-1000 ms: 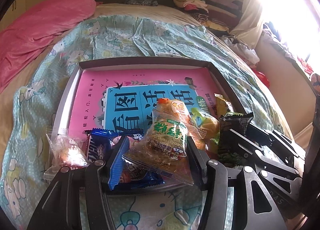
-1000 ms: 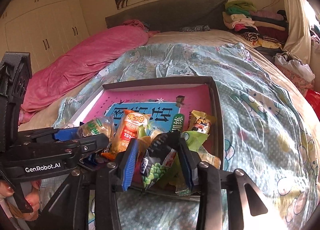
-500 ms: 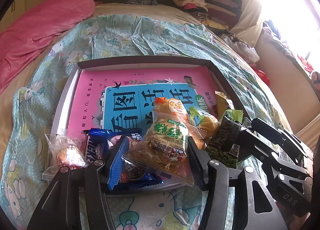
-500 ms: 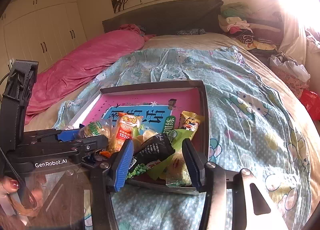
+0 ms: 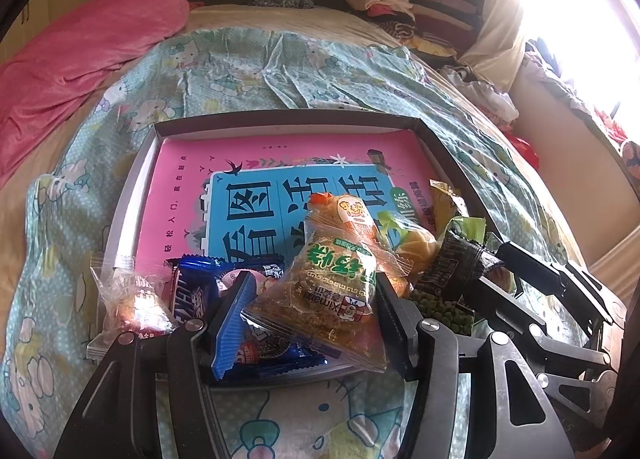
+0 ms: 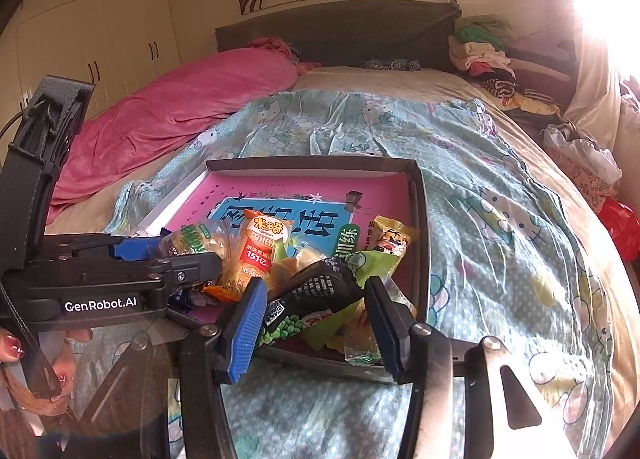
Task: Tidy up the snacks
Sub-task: 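Lower both bags into the tray and open both tools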
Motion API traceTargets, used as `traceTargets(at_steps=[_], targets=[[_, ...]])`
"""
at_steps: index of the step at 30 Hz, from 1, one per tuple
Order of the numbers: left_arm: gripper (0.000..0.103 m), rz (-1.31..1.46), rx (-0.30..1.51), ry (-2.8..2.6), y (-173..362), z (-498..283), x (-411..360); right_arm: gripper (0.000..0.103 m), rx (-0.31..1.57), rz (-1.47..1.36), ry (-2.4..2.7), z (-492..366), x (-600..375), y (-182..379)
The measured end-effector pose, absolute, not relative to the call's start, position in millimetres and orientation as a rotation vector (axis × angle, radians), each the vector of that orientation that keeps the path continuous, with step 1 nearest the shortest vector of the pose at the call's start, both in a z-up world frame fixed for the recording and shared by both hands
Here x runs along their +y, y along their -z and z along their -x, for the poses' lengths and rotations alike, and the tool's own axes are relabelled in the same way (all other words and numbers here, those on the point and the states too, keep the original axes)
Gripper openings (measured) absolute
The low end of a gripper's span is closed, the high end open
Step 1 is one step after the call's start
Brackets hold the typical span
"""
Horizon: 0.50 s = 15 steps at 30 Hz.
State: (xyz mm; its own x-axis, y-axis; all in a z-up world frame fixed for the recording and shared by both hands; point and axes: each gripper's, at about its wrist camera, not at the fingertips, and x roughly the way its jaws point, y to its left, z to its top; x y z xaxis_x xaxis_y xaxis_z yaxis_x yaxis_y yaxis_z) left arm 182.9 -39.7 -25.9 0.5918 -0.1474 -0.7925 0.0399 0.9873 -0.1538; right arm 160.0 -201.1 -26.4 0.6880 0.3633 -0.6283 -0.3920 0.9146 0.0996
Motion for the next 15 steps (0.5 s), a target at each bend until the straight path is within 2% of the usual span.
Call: traceTargets(at_steps=[4,7,15], targets=[[0.062,0.131,0.933,0.113,25.5,-183.4,-39.4,0.051,0.691,0.037,-0.419,-160.9,-202.3,25.9],[0.07,0.138,0.924,0.114,23.4,-183.8,-38.5,0.051,0.692,0.032,-0.419,-161.3,-203.8,25.6],[0.072,0.143,0.9,0.119,16.2,-182.0,-37.3,0.051,0.685,0.032,-0.415,-161.3,-205.8,24.0]])
